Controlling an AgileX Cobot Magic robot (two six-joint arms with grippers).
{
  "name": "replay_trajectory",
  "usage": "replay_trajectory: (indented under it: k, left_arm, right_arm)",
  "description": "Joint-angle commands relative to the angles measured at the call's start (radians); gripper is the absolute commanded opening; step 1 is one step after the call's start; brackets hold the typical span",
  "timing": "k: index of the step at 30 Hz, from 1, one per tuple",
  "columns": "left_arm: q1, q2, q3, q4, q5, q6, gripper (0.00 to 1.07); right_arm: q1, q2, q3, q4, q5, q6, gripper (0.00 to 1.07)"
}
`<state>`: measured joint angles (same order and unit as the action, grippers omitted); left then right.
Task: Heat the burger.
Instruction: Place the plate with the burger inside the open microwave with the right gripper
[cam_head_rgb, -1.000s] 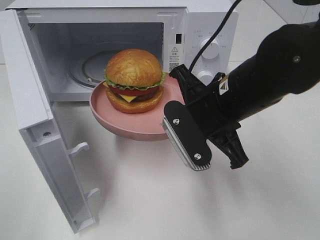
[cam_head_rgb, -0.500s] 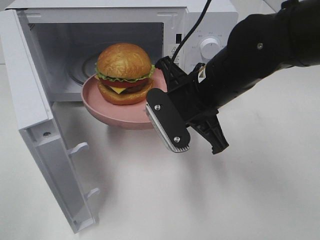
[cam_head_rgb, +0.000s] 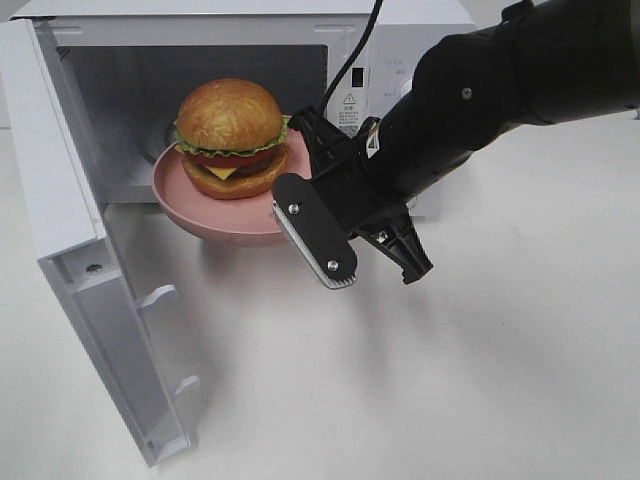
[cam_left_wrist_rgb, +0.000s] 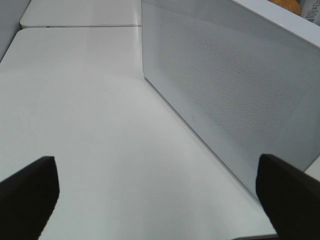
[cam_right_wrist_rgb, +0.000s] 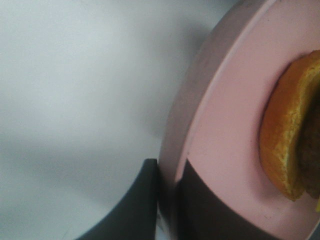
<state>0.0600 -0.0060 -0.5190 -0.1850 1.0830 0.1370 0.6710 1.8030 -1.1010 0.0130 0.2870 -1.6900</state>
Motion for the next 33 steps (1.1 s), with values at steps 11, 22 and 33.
replay_trajectory:
  k: [11,22,33]
  left_arm:
    - [0.000,-0.016,0.003,-0.001,-0.013,-0.008,1.00]
    - [0.000,-0.016,0.003,-0.001,-0.013,-0.008,1.00]
    - [0.000,-0.016,0.003,-0.001,-0.013,-0.008,1.00]
  right_arm:
    - [0.023,0.084,-0.128,-0.007,-0.070,0.042,0.00]
    - [0.033,0.149,-0.217,-0.013,-0.066,0.063,0.00]
    - [0.030,0.225,-0.311,-0.061,-0.064,0.151,0.00]
